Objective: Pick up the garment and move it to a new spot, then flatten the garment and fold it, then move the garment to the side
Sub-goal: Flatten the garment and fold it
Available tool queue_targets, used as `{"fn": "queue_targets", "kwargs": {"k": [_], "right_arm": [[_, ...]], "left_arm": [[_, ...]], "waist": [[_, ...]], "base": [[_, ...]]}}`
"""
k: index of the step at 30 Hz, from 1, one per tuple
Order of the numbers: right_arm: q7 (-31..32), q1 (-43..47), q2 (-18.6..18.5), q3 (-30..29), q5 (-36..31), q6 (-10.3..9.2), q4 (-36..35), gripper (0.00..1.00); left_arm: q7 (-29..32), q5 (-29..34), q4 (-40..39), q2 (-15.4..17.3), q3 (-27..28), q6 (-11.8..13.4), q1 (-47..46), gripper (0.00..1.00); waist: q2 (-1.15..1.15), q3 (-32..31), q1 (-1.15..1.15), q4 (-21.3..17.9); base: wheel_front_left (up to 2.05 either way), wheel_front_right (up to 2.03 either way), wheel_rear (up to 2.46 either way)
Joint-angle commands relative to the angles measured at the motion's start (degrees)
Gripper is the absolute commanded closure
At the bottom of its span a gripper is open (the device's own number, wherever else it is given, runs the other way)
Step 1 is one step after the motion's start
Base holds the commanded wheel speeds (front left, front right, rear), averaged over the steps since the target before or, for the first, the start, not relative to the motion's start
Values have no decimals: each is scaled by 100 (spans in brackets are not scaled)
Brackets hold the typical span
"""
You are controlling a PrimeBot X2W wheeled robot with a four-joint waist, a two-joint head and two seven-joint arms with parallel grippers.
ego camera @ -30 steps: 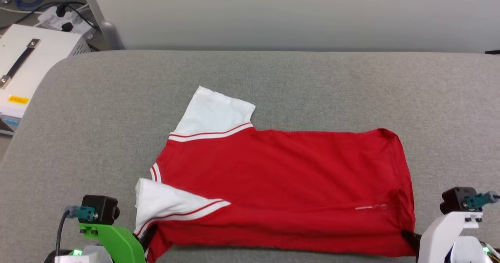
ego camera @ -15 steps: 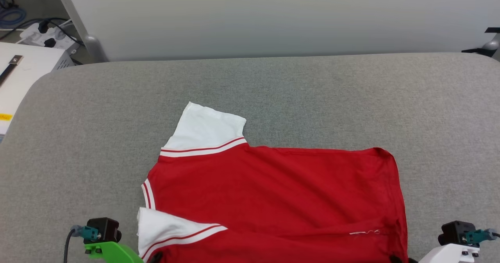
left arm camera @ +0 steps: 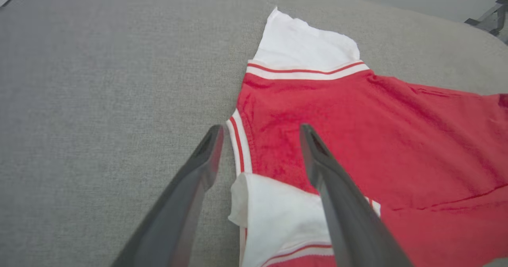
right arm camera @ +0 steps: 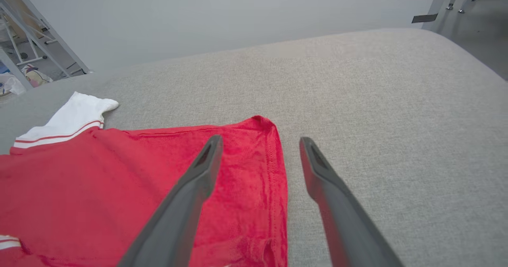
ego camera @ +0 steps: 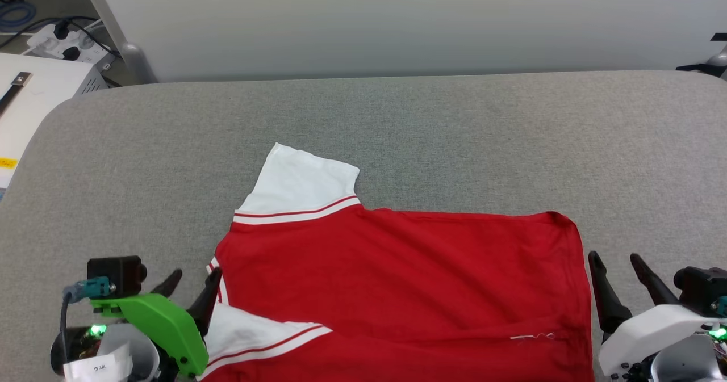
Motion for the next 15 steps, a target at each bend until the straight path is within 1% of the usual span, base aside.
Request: {"fn": "queue_targets", "kwargs": {"k": [1,5,9,11,15], "right_arm": [[-169,-119,23,36,-84,1,-54,0],[-478,-266,31,191,-233,1,-198,0],[-619,-456,39,315,-303,1,-410,0],[-655,-561,41,362,-327,1,-507,0],[-668,-756,44,519,-347,1,-645,0]], "left_arm": [[-166,126,-1,-63,62,26,-153,0],[-631,323,64,-216,229,20,-434,0],[-890,546,216,-366,282,-13,-869,0],[-899,631,384,-448,252,-78,-1150,0],[-830,692,849,-589,203,-338,-1748,0]], "waist": [[0,9,0,-14],[0,124,0,-96],[0,427,0,-178],[0,594,0,-217],[0,933,0,-360]], "base": [[0,0,0],[0,0,0],[0,0,0],[0,0,0],[0,0,0]]}}
